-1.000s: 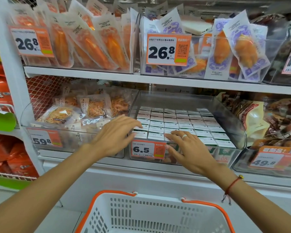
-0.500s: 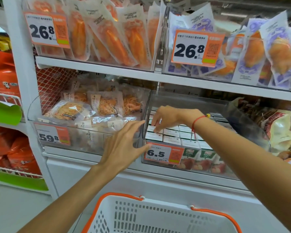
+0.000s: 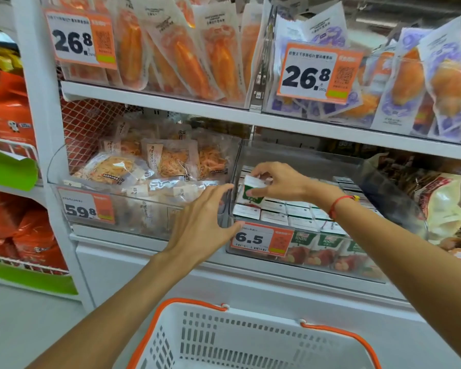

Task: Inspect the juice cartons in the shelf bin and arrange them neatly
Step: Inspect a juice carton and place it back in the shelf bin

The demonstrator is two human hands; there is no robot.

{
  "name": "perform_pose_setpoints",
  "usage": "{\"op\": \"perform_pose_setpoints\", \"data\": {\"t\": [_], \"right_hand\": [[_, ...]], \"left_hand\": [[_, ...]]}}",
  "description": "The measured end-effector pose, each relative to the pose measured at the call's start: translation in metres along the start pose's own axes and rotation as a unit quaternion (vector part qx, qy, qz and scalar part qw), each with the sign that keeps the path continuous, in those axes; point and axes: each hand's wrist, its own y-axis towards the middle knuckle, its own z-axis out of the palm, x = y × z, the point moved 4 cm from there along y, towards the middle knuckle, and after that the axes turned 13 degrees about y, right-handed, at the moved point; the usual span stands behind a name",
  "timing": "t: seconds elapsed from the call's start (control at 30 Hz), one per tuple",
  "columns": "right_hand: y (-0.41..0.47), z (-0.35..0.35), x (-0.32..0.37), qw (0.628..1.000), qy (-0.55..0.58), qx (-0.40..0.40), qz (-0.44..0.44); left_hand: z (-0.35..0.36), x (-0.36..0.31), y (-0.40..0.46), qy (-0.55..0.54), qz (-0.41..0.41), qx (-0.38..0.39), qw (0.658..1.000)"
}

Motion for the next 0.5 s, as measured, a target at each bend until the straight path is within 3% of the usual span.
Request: {"op": "perform_pose_setpoints", "data": {"t": [0.17,0.27,0.37,0.5], "right_hand": [[-0.07,-0.019,0.014,0.973,0.135,-0.165,-0.092],[-0.12,-0.02,0.025,0.946,0.209,-0.225,-0.106],[-0.162,-0.012,0.032,0.925,0.3,-0.22,-0.08],[-0.203,0.017,0.029,0.91,0.382,-0.161,-0.004]], "left_hand": [[-0.007,-0.009,0.001,0.011,-0.009,0.046,0.999],[-0.017,-0.023,-0.004,-0.01,-0.006,0.068,0.998],[-0.037,-0.044,-0.02,-0.059,-0.01,0.075,0.995],[-0.049,-0.071,-0.056,-0.218,-0.062,0.206,0.952]]}}
